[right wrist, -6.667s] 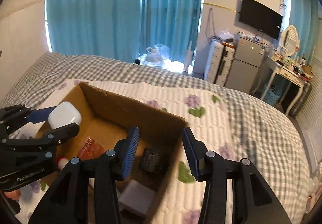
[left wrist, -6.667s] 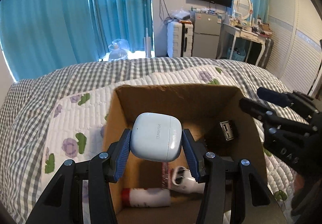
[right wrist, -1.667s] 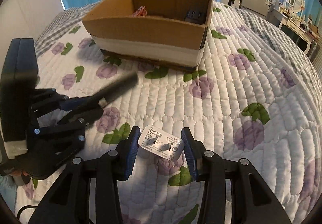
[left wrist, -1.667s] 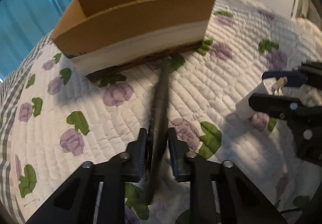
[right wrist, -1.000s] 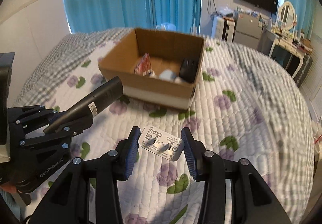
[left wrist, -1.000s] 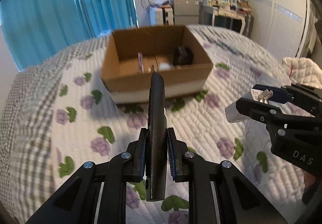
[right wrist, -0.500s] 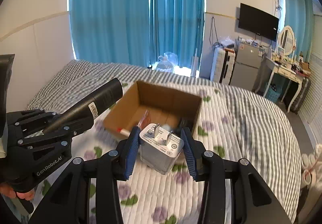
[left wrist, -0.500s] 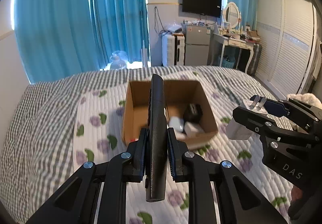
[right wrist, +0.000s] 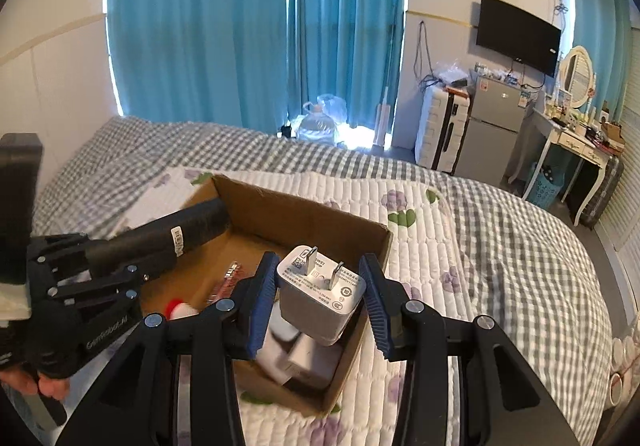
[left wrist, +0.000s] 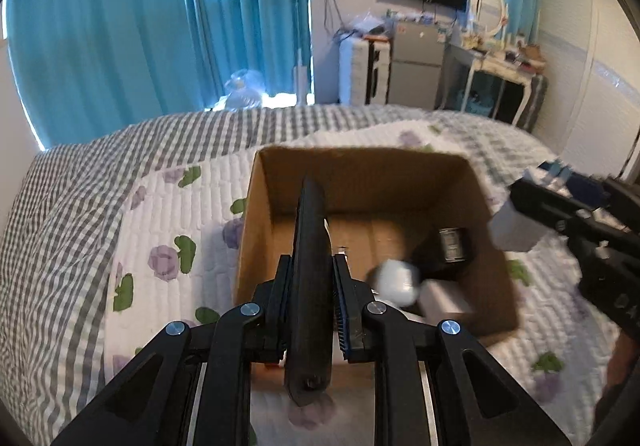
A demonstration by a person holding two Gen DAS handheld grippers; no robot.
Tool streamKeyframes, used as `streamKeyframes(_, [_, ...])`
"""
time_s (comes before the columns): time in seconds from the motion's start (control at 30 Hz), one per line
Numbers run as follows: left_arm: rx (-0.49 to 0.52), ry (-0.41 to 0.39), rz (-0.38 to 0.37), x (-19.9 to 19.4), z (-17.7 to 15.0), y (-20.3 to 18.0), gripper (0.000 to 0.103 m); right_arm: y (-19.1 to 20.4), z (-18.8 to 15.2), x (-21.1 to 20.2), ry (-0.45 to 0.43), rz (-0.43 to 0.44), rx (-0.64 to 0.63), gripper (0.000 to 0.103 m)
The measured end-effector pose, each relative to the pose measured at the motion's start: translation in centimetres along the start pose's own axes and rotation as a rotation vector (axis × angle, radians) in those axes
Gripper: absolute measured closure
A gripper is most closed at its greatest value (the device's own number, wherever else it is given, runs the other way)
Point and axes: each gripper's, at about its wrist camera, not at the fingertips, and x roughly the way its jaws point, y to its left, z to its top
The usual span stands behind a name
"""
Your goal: Organize rigid objects
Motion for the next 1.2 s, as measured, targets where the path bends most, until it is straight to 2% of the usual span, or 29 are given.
streamKeyframes(0.17, [0.049,0.006,0.024,2.5,-0.4,-0.5,0.084,-0.8,-0.7,2.9,0.023,0.021,-0.026,0.062])
streamKeyframes(0.33, [0.081,0.032,0.037,3.8,-0.5,-1.1,0.083,-1.2,-1.2,3.7,0.037,0.035,-0.043,0.062])
streamKeyframes(0.47, [0.074,0.011,0.018,2.4,0.1,-1.2,0.081,-1.2,-1.5,3.2,0.041,0.044,-0.035,0.062])
streamKeyframes(0.57, [0.059,0.007,0.034,1.3,0.6,-0.8,0.081,-0.7,-1.6,2.5,0.040,0.042,-0.025,0.062])
streamKeyframes(0.77, [0.016,-0.049,0.040,-1.4,1.8,1.3,0.081,0.4,-1.0,2.3,0.041,0.047,-0.024,0.062])
streamKeyframes(0.93, [0.010,-0.057,0.047,-1.8,2.4,2.9,0.081,0.9,-0.1,4.9,0.075,0.041,-0.022,0.062])
streamKeyframes(1.2, [0.001,-0.058,0.045,0.3,2.3,4.2,0.081,0.8,0.7,11.4,0.162,0.054,0.036,0.061])
